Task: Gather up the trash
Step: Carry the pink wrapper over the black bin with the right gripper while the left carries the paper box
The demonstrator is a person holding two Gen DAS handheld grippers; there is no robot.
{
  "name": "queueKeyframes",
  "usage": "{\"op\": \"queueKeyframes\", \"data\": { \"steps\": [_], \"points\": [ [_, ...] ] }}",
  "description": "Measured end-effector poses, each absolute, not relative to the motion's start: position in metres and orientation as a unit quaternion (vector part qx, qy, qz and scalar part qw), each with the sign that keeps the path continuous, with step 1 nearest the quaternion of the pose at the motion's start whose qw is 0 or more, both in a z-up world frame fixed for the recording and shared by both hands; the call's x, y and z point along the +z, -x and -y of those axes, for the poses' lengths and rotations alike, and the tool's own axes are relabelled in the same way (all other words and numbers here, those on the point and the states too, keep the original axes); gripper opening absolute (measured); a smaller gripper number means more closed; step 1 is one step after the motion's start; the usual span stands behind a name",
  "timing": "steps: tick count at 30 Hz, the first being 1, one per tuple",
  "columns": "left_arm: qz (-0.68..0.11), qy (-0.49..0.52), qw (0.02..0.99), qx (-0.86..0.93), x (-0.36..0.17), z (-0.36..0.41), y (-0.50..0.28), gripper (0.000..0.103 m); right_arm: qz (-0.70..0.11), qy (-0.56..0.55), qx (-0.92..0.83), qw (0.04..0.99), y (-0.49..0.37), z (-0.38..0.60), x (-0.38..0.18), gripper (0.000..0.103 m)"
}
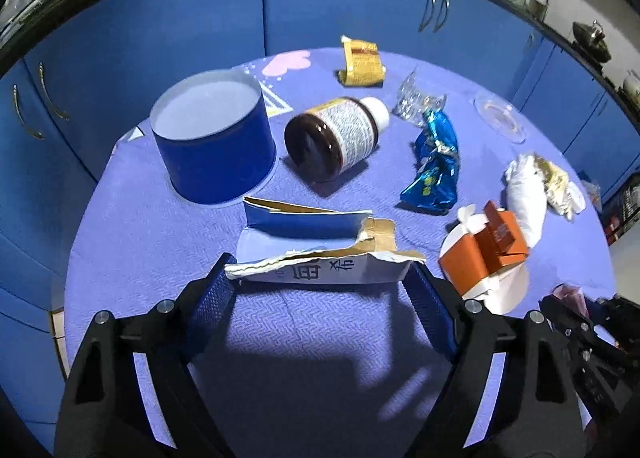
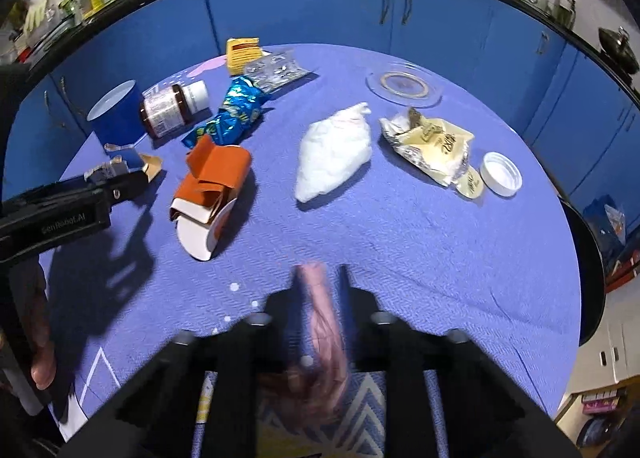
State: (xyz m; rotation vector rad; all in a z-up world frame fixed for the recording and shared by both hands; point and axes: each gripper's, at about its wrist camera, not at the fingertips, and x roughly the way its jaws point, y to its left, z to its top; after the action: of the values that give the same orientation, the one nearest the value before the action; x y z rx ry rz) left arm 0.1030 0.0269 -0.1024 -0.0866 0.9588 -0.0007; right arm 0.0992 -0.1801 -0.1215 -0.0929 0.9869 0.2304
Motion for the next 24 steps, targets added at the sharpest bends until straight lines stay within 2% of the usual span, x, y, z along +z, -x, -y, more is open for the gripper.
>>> {"op": "queueKeyframes", "data": {
  "steps": [3, 15, 24],
  "points": [
    [-0.449, 0.034, 0.893, 0.002, -0.094, -0.025, -0.097, 0.083, -0.472, 0.038, 0.117, 0.873, -0.095, 0.181, -0.121, 0.006],
    [-0.426, 0.018, 0.904, -0.019, -0.076, -0.001, -0.092, 0.083, -0.430, 0.034, 0.120, 0.894, -0.083, 0.195, -0.093, 0.005],
    [-0.390, -0.014, 0.919, -0.055, -0.047, 0.051, -0.103, 0.083, -0.402, 0.024, 0.086, 0.911, -0.098, 0.235, -0.073, 0.005]
  ]
}}
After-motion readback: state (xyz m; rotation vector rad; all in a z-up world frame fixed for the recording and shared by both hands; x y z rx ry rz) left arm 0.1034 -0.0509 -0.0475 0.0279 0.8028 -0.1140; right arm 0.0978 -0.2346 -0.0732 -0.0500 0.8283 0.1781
